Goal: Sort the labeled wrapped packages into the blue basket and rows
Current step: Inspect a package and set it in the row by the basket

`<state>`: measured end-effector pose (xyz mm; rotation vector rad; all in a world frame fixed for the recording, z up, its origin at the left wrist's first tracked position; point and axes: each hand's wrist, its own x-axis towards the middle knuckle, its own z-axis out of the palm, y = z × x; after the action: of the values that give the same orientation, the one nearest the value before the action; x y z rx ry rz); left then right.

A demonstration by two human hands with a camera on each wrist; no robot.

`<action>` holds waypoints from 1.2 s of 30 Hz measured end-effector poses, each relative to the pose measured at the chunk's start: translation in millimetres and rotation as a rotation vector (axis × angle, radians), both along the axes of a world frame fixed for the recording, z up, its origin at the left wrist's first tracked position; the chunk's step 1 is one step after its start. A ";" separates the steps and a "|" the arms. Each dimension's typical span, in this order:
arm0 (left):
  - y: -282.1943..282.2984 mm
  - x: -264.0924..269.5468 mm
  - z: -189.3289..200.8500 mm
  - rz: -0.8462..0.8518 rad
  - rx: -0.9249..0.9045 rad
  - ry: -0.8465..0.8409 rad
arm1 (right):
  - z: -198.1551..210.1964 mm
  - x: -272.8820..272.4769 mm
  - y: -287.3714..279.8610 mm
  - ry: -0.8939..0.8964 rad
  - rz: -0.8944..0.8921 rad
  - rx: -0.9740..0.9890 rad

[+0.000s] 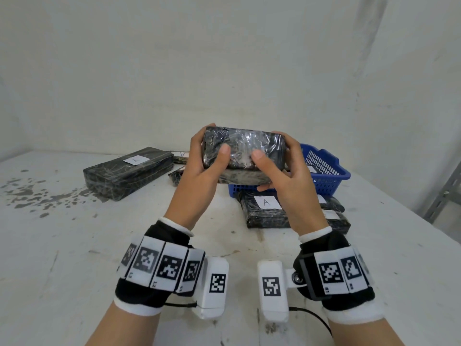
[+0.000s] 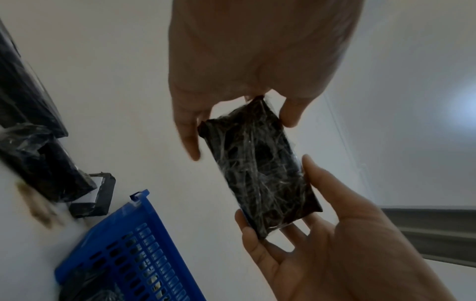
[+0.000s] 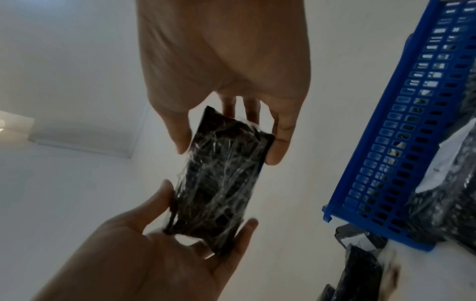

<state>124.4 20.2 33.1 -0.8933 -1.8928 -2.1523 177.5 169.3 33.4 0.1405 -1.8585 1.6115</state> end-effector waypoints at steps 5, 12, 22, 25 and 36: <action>-2.8 0.1 3.7 0.011 0.052 -0.066 | 0.5 -2.0 2.8 0.016 0.065 -0.063; -2.5 -0.9 3.3 0.017 0.078 -0.084 | 1.7 -3.9 6.8 -0.008 0.073 -0.119; 0.6 1.1 -0.4 0.003 0.023 0.011 | -3.0 -4.7 -1.0 -0.009 -0.001 -0.061; 1.1 1.6 -0.3 0.027 0.027 -0.023 | -2.0 -3.0 -3.2 0.002 0.012 -0.040; -1.9 6.2 8.9 -0.003 0.125 -0.182 | -2.4 -0.1 2.5 0.018 -0.086 0.188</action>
<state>130.5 18.3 42.0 -0.6988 -1.8089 -2.3965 177.4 171.7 31.0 0.1545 -1.9727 1.3724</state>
